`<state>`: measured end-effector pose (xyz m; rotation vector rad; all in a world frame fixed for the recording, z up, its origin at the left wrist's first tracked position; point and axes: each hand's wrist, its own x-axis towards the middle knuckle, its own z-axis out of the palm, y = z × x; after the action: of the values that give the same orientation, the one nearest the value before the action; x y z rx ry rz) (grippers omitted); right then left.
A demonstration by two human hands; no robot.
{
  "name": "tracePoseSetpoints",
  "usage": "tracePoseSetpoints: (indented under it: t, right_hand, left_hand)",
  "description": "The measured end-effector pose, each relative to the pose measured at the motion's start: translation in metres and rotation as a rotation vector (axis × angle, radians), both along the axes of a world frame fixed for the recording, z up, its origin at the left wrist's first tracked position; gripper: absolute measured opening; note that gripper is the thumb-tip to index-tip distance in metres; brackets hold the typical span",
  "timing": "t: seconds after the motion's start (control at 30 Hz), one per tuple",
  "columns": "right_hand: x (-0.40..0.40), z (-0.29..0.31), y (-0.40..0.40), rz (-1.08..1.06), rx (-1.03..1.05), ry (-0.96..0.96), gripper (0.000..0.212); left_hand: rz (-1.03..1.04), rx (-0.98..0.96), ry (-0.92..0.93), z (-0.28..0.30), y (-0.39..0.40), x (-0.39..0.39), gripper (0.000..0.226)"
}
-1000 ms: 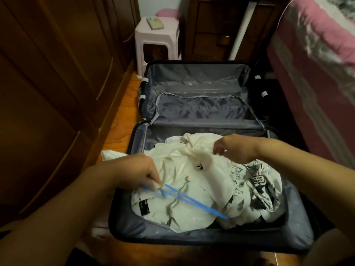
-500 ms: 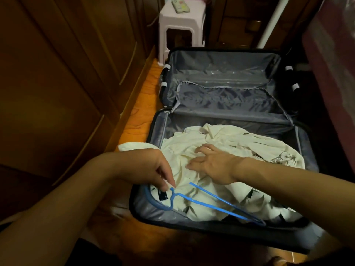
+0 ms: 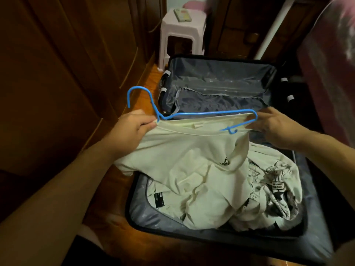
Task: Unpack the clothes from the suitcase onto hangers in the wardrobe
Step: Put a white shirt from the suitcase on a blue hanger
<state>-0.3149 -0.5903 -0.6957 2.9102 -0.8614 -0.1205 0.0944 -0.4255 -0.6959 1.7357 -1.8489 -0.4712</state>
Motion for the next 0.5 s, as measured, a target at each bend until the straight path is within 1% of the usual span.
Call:
tracePoseSetpoints:
  t: [0.1, 0.2, 0.27, 0.3, 0.37, 0.43, 0.5]
  right_hand:
    - [-0.009, 0.009, 0.000, -0.007, -0.061, -0.036, 0.053]
    - [-0.021, 0.019, 0.000, -0.099, -0.097, -0.071, 0.050]
    - [-0.022, 0.023, 0.001, -0.103, -0.108, -0.122, 0.049]
    - [-0.020, 0.025, 0.004, -0.090, -0.105, -0.135, 0.045]
    - [-0.013, 0.030, 0.013, -0.064, -0.115, -0.137, 0.030]
    - [-0.009, 0.027, 0.018, -0.029, -0.142, -0.160, 0.024]
    - [-0.011, 0.020, 0.019, -0.034, -0.128, -0.179, 0.030]
  left_hand:
    - [-0.009, -0.083, -0.096, -0.007, -0.008, -0.006, 0.038]
    - [-0.030, -0.139, -0.148, -0.007, -0.017, -0.016, 0.037]
    - [0.010, -0.186, -0.189, -0.006, -0.018, -0.017, 0.034]
    - [0.045, -0.207, -0.205, -0.006, -0.018, -0.016, 0.035]
    - [0.127, -0.211, -0.228, -0.009, -0.017, -0.016, 0.035]
    - [0.198, -0.178, -0.182, -0.014, -0.019, -0.017, 0.027]
    - [0.212, -0.166, -0.096, -0.016, -0.021, -0.020, 0.021]
